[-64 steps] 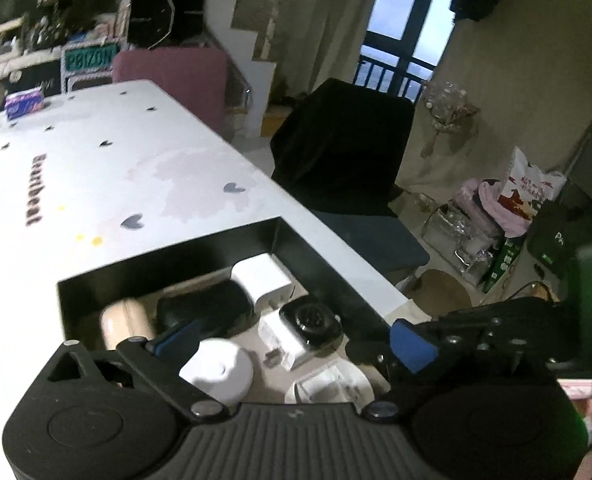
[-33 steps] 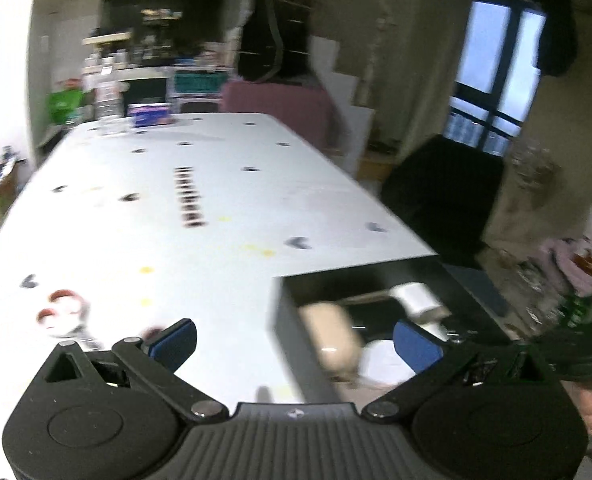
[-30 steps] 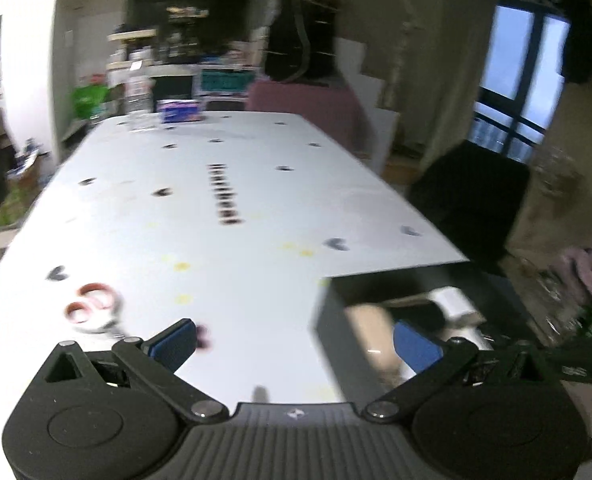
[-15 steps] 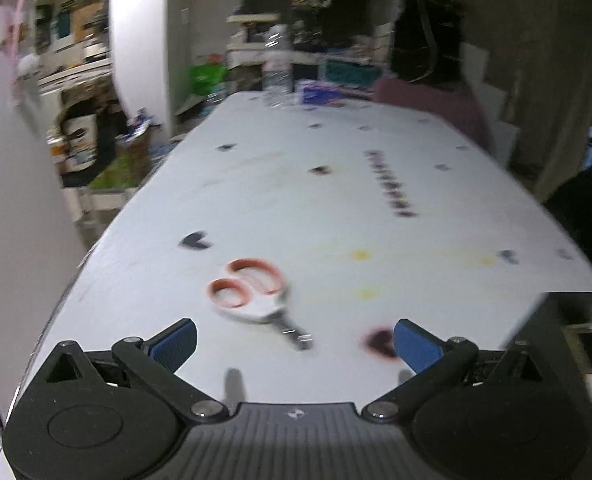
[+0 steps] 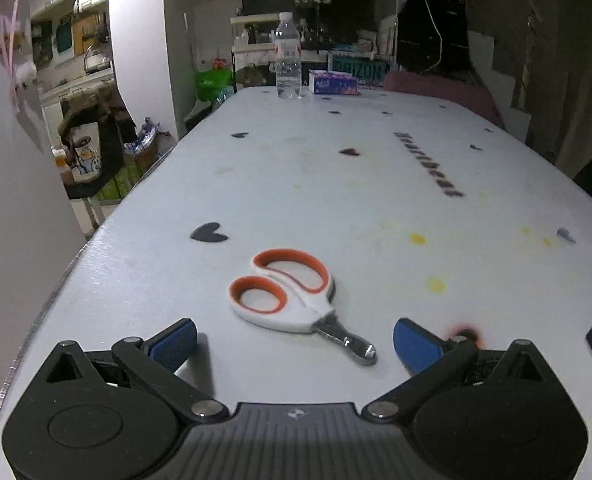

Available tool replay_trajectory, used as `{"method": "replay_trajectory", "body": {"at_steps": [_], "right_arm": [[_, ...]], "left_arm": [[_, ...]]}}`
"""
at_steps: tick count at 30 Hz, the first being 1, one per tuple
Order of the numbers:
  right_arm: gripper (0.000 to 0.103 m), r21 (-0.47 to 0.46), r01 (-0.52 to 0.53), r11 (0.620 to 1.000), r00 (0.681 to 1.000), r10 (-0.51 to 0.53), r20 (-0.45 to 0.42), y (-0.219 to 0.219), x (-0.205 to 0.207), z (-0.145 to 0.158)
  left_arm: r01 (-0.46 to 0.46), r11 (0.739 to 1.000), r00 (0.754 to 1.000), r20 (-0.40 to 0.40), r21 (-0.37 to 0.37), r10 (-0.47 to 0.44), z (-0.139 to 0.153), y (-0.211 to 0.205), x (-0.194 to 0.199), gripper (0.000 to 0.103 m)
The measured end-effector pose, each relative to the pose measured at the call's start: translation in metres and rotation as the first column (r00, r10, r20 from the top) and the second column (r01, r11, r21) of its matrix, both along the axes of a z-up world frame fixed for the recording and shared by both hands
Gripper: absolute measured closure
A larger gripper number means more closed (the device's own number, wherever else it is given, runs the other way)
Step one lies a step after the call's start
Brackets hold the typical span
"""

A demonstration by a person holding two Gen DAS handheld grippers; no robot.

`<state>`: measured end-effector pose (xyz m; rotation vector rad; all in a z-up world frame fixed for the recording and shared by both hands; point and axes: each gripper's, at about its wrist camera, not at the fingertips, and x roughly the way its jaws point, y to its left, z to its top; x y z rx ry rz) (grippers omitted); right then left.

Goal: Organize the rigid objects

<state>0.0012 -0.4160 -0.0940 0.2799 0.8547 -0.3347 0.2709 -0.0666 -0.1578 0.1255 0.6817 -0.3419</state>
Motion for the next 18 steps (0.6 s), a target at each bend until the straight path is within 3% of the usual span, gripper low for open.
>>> {"method": "replay_trajectory", "body": {"at_steps": [8,9,10,11,18], "right_arm": [[0.095,-0.003,0.0,1.0,1.0,0.0,-0.003,0.0,0.0,0.0],[0.095,-0.003,0.0,1.0,1.0,0.0,-0.004,0.0,0.0,-0.001],[0.095,-0.004,0.0,1.0,1.0,0.0,-0.004,0.0,0.0,-0.001],[0.095,-0.003,0.0,1.0,1.0,0.0,-0.005,0.001,0.001,-0.001],[0.095,-0.003,0.0,1.0,1.0,0.0,-0.007,0.001,0.001,-0.001]], "left_arm": [[-0.057,0.998,0.998,0.0,0.008,0.057,-0.002,-0.009,0.015,0.001],[-0.063,0.998,0.998,0.002,0.006,0.063,-0.001,-0.009,0.015,0.004],[-0.068,0.998,0.998,0.016,-0.002,0.068,0.0,-0.007,0.013,0.019],[-0.061,0.998,0.998,0.032,-0.009,0.061,0.002,-0.005,0.012,0.042],[0.003,0.998,1.0,0.031,-0.062,-0.001,0.004,0.002,-0.006,0.042]]}}
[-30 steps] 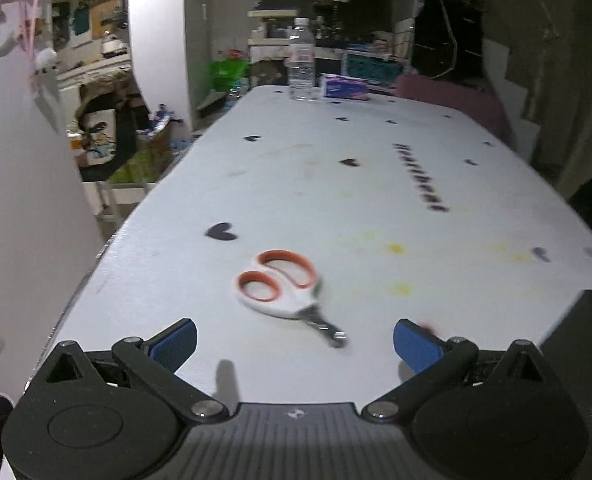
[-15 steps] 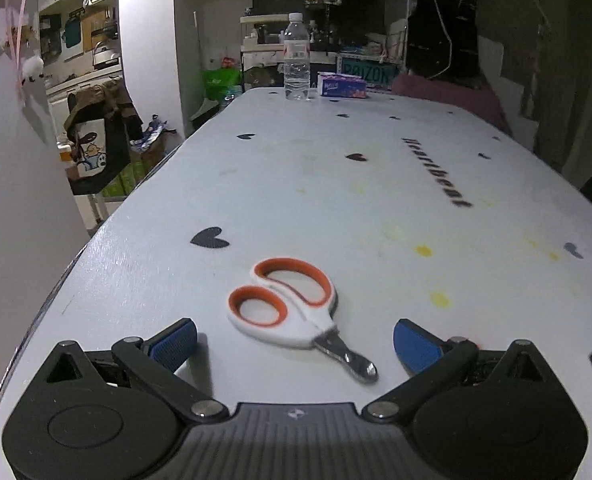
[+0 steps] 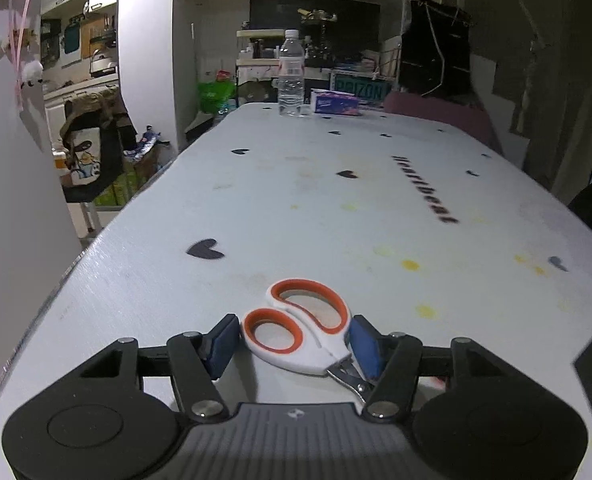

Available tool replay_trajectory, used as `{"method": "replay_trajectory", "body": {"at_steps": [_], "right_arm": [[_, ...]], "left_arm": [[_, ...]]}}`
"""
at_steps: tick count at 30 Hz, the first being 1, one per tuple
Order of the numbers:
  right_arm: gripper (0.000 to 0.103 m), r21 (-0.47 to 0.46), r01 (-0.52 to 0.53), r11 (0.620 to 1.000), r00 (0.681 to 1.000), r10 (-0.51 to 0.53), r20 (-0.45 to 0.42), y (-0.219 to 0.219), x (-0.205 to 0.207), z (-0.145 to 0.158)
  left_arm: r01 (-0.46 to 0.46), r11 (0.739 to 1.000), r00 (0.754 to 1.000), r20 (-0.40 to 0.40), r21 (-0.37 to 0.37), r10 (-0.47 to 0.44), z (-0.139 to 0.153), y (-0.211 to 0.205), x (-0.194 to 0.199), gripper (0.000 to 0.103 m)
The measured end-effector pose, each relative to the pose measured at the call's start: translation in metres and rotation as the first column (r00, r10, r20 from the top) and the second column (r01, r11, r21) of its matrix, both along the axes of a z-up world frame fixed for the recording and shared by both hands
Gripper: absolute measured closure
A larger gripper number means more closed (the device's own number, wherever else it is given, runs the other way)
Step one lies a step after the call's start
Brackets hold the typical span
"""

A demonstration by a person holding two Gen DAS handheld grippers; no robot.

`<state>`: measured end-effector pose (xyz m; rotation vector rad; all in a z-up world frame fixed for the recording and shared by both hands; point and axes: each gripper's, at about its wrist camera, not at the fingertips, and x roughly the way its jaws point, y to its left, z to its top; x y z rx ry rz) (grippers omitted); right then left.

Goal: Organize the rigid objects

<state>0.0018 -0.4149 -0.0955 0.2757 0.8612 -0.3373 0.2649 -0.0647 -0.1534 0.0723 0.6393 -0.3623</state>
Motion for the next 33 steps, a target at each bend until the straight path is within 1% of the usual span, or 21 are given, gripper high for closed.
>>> {"method": "replay_trajectory", "body": {"at_steps": [3,5,8,9,10,11,12,13,16,18,19,20,22,24,26,28,30,31,32,33], "right_arm": [[0.095,0.0,0.0,1.0,1.0,0.0,0.0,0.0,0.0,0.0],[0.095,0.0,-0.001,1.0,1.0,0.001,0.0,0.0,0.0,0.0],[0.095,0.0,0.0,1.0,1.0,0.0,0.0,0.0,0.0,0.0],[0.095,-0.001,0.0,1.0,1.0,0.0,0.0,0.0,0.0,0.0],[0.095,0.0,0.0,1.0,1.0,0.0,-0.001,0.0,0.0,0.0],[0.095,-0.001,0.0,1.0,1.0,0.0,-0.003,0.0,0.0,0.0],[0.095,-0.001,0.0,1.0,1.0,0.0,-0.003,0.0,0.0,0.0],[0.095,-0.001,0.0,1.0,1.0,0.0,-0.003,0.001,0.0,0.0],[0.095,-0.002,0.0,1.0,1.0,0.0,-0.003,0.0,0.0,0.0],[0.095,-0.002,0.0,1.0,1.0,0.0,-0.003,0.001,0.0,0.0],[0.095,-0.001,0.0,1.0,1.0,0.0,-0.003,0.0,0.0,0.0],[0.095,-0.002,0.0,1.0,1.0,0.0,-0.004,0.001,0.0,0.0],[0.095,-0.002,-0.001,1.0,1.0,0.001,-0.004,0.0,0.0,-0.001],[0.095,-0.001,-0.001,1.0,1.0,0.001,-0.004,0.001,0.0,-0.001],[0.095,-0.002,-0.001,1.0,1.0,0.001,-0.004,0.001,0.0,-0.001],[0.095,-0.002,-0.001,1.0,1.0,0.001,-0.004,0.001,0.0,-0.001],[0.095,-0.003,-0.001,1.0,1.0,0.001,-0.005,0.001,0.0,-0.001],[0.095,-0.004,-0.001,1.0,1.0,0.001,-0.005,0.001,0.0,-0.001],[0.095,-0.003,-0.001,1.0,1.0,0.001,-0.005,0.001,0.0,-0.001],[0.095,-0.004,-0.001,1.0,1.0,0.001,-0.006,0.001,0.0,-0.001]], "left_arm": [[0.033,0.999,0.999,0.004,-0.02,-0.033,0.005,-0.004,-0.012,0.042],[0.064,0.998,0.998,0.029,-0.03,-0.063,0.012,-0.009,-0.024,0.043],[0.115,0.991,0.991,0.08,-0.07,-0.109,0.028,-0.013,-0.042,0.043],[0.13,0.988,0.988,0.099,-0.081,-0.122,0.033,-0.015,-0.048,0.046],[0.14,0.986,0.984,0.123,-0.086,-0.129,0.038,-0.016,-0.054,0.099],[0.151,0.984,0.982,0.127,-0.097,-0.139,0.043,-0.017,-0.056,0.098],[0.156,0.979,0.981,0.134,-0.132,-0.138,0.047,-0.016,-0.059,0.101],[0.168,0.975,0.979,0.141,-0.148,-0.147,0.05,-0.016,-0.061,0.102],[0.198,0.97,0.972,0.157,-0.144,-0.175,0.055,-0.02,-0.067,0.102],[0.209,0.966,0.973,0.134,-0.152,-0.19,0.052,-0.023,-0.065,0.1],[0.213,0.964,0.974,0.118,-0.159,-0.195,0.048,-0.025,-0.063,0.089],[0.209,0.964,0.975,0.105,-0.163,-0.193,0.045,-0.025,-0.061,0.065],[0.193,0.968,0.98,0.074,-0.162,-0.183,0.037,-0.032,-0.058,0.039],[0.209,0.966,0.978,0.05,-0.152,-0.204,0.029,-0.042,-0.057,0.035],[0.23,0.967,0.973,0.035,-0.11,-0.227,0.02,-0.058,-0.055,0.029],[0.253,0.966,0.967,0.037,-0.056,-0.252,0.011,-0.076,-0.056,0.026],[0.268,0.963,0.963,0.035,-0.02,-0.267,0.001,-0.088,-0.056,0.026],[0.273,0.962,0.961,0.036,-0.012,-0.273,-0.003,-0.093,-0.054,0.027],[0.253,0.968,0.967,0.041,-0.004,-0.252,-0.006,-0.096,-0.051,0.026],[0.243,0.97,0.97,0.021,-0.008,-0.243,-0.008,-0.098,-0.045,0.026]]}}
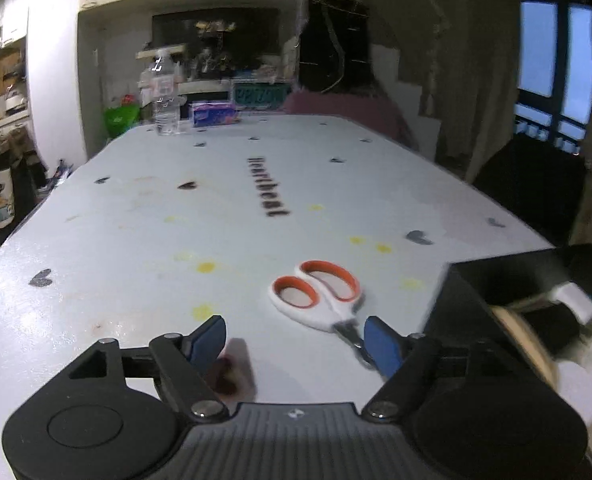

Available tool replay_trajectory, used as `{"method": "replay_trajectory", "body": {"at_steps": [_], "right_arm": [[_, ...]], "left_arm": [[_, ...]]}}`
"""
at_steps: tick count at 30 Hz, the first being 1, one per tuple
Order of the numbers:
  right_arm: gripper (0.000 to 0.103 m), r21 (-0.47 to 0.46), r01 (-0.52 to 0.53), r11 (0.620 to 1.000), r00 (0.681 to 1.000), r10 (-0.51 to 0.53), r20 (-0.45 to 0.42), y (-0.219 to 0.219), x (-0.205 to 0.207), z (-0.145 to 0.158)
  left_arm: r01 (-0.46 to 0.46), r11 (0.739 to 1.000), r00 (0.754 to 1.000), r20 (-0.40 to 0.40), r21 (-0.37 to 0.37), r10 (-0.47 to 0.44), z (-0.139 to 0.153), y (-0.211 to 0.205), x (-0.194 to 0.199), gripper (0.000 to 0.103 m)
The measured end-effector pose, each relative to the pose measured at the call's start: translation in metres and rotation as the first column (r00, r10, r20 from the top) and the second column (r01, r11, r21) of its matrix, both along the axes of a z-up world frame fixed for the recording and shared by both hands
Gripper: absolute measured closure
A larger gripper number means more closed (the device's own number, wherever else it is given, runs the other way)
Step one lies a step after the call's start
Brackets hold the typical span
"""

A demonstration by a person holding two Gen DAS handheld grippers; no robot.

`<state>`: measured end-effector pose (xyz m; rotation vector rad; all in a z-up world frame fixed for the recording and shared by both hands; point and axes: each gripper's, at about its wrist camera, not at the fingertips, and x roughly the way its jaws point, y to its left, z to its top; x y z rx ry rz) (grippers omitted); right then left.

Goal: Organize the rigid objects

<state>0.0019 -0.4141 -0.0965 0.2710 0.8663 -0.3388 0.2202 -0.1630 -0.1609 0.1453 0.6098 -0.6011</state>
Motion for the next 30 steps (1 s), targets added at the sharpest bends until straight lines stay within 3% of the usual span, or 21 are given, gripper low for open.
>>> {"method": "replay_trajectory", "body": {"at_steps": [1,4,5,9,15,18,21,23,25,30], "right_arm": [[0.095,0.0,0.0,1.0,1.0,0.0,-0.001,0.0,0.0,0.0],[0.095,-0.001,0.0,1.0,1.0,0.0,-0.002,0.001,0.0,0.0],[0.095,-0.002,0.0,1.0,1.0,0.0,-0.003,0.001,0.0,-0.001],[0.095,-0.002,0.0,1.0,1.0,0.0,-0.002,0.001,0.0,-0.001],[0.095,-0.001,0.0,1.0,1.0,0.0,-0.002,0.001,0.0,0.0],[0.095,-0.001,0.0,1.0,1.0,0.0,-0.002,0.001,0.0,0.0],[0.095,-0.002,0.0,1.0,1.0,0.0,-0.002,0.001,0.0,0.0],[0.095,-0.001,0.0,1.0,1.0,0.0,-0.002,0.001,0.0,0.0],[0.095,-0.002,0.0,1.0,1.0,0.0,-0.002,0.001,0.0,0.0],[0.095,-0.001,0.0,1.0,1.0,0.0,-0.002,0.001,0.0,0.0]], "left_arm": [[0.0,1.0,1.0,-0.017,-0.018,0.0,-0.001,0.001,0.005,0.028],[0.027,0.998,0.999,-0.045,-0.05,-0.029,-0.002,0.001,0.009,0.055],[0.044,0.998,0.998,-0.042,-0.05,-0.046,-0.001,-0.002,0.007,0.059],[0.106,0.99,0.991,-0.069,-0.096,-0.113,-0.002,-0.003,0.003,0.065],[0.121,0.99,0.992,0.018,0.069,-0.122,0.0,-0.016,-0.005,0.059],[0.103,0.99,0.994,0.023,0.101,-0.105,0.002,-0.008,-0.006,0.059],[0.089,0.992,0.996,0.0,0.093,-0.09,0.004,0.003,-0.002,0.064],[0.099,0.992,0.995,0.002,0.075,-0.099,0.003,0.009,-0.001,0.08],[0.125,0.99,0.992,0.013,0.059,-0.126,0.001,0.01,-0.002,0.085],[0.156,0.984,0.987,0.035,0.084,-0.16,0.0,0.004,-0.004,0.089]]}}
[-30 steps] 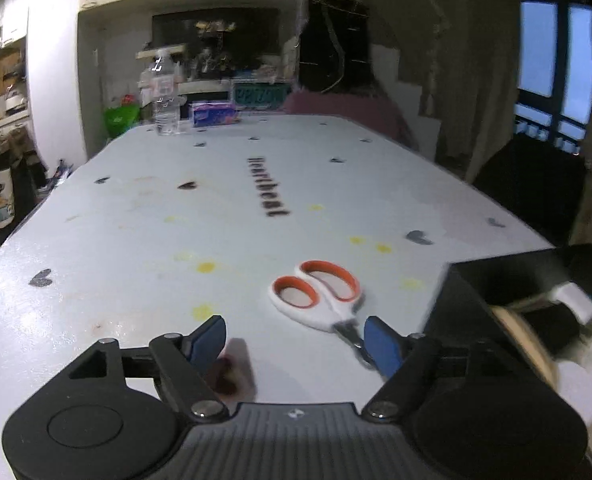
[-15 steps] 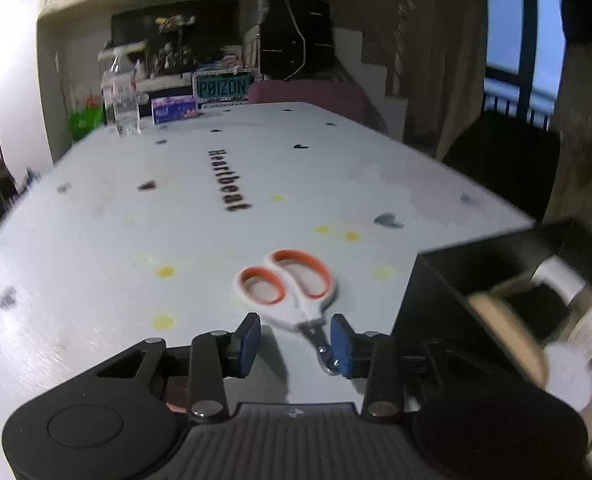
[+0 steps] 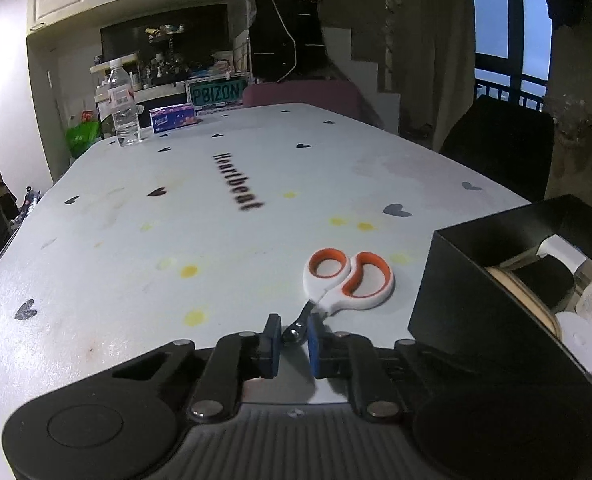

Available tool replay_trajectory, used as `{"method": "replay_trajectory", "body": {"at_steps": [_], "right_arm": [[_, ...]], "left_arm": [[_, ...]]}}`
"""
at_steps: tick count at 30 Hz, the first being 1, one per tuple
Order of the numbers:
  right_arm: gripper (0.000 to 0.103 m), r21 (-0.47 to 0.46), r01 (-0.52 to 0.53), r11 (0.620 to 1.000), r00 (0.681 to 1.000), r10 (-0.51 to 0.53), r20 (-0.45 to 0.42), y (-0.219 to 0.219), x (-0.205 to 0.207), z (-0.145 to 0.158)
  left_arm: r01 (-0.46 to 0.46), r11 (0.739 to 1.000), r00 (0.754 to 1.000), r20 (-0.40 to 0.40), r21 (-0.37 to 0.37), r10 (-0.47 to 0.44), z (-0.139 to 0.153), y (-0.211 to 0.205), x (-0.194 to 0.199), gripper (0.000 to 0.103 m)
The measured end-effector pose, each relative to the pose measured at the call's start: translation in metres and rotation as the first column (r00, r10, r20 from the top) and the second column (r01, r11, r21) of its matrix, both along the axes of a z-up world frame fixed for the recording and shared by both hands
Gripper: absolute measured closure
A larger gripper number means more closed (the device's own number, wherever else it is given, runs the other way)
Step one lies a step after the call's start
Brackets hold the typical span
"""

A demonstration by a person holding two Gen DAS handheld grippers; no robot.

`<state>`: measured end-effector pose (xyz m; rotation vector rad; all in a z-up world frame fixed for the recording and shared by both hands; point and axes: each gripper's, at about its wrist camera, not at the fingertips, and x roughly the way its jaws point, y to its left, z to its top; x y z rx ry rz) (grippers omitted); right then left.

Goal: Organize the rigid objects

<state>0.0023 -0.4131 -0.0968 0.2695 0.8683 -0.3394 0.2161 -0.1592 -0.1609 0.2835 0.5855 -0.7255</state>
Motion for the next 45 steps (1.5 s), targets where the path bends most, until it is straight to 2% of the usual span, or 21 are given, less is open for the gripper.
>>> {"method": "replay_trajectory", "body": {"at_steps": [7,15,18,21,23,24,25,26,29,32,33,35,38,42,45], "right_arm": [[0.095,0.004,-0.001,1.0,1.0,0.001,0.001,0.0,0.001,-0.001],[0.095,0.005,-0.001,1.0,1.0,0.001,0.001,0.0,0.001,-0.001],[0.095,0.003,-0.002,1.0,1.0,0.002,0.002,0.0,0.0,0.0],[0.095,0.003,-0.002,1.0,1.0,0.002,0.002,0.0,0.0,0.0],[0.095,0.003,-0.002,1.0,1.0,0.002,0.002,0.0,0.0,0.0],[0.095,0.003,-0.002,1.0,1.0,0.002,0.002,0.0,0.0,0.0],[0.095,0.003,-0.002,1.0,1.0,0.002,0.002,0.0,0.0,0.0],[0.095,0.003,-0.003,1.0,1.0,0.003,0.002,0.0,0.0,0.0],[0.095,0.004,-0.002,1.0,1.0,0.002,0.002,0.0,0.0,0.0],[0.095,0.004,-0.003,1.0,1.0,0.003,0.002,0.0,0.0,0.0],[0.095,0.004,-0.003,1.0,1.0,0.002,0.002,0.0,0.0,0.0],[0.095,0.004,-0.003,1.0,1.0,0.003,0.002,0.0,0.0,0.0],[0.095,0.004,-0.002,1.0,1.0,0.002,0.002,0.0,0.0,0.0],[0.095,0.003,-0.003,1.0,1.0,0.003,0.002,0.0,0.0,0.0],[0.095,0.004,-0.002,1.0,1.0,0.002,0.002,0.0,0.0,0.0]], "left_arm": [[-0.022,0.999,1.0,-0.018,0.04,0.022,0.005,0.018,-0.009,0.09],[-0.059,0.996,0.992,-0.109,0.068,0.066,0.014,0.06,-0.043,0.092],[-0.026,0.998,0.99,-0.137,0.062,0.035,0.017,0.069,-0.062,0.092],[-0.005,0.999,0.992,-0.124,0.048,0.011,0.017,0.07,-0.075,0.092],[-0.023,1.0,0.995,-0.1,0.016,0.025,0.02,0.069,-0.074,0.084],[-0.039,0.999,0.995,-0.094,0.001,0.039,0.022,0.068,-0.073,0.077],[-0.056,0.998,0.995,-0.089,-0.015,0.054,0.022,0.066,-0.069,0.063],[-0.064,0.998,0.995,-0.084,-0.026,0.062,0.023,0.064,-0.066,0.056],[-0.063,0.998,0.994,-0.09,-0.027,0.06,0.018,0.054,-0.058,0.055],[-0.064,0.998,0.995,-0.075,0.019,0.065,0.009,0.042,-0.053,0.052],[-0.066,0.998,0.996,-0.055,0.02,0.067,0.007,0.04,-0.052,0.048],[-0.08,0.996,0.996,-0.028,0.032,0.081,0.005,0.037,-0.049,0.033],[-0.09,0.995,0.996,-0.003,0.032,0.09,0.002,0.035,-0.043,0.025],[-0.087,0.996,0.995,-0.045,-0.003,0.087,0.0,0.037,-0.031,0.023],[-0.074,0.997,0.996,-0.045,-0.005,0.074,-0.001,0.035,-0.027,0.025]]}}
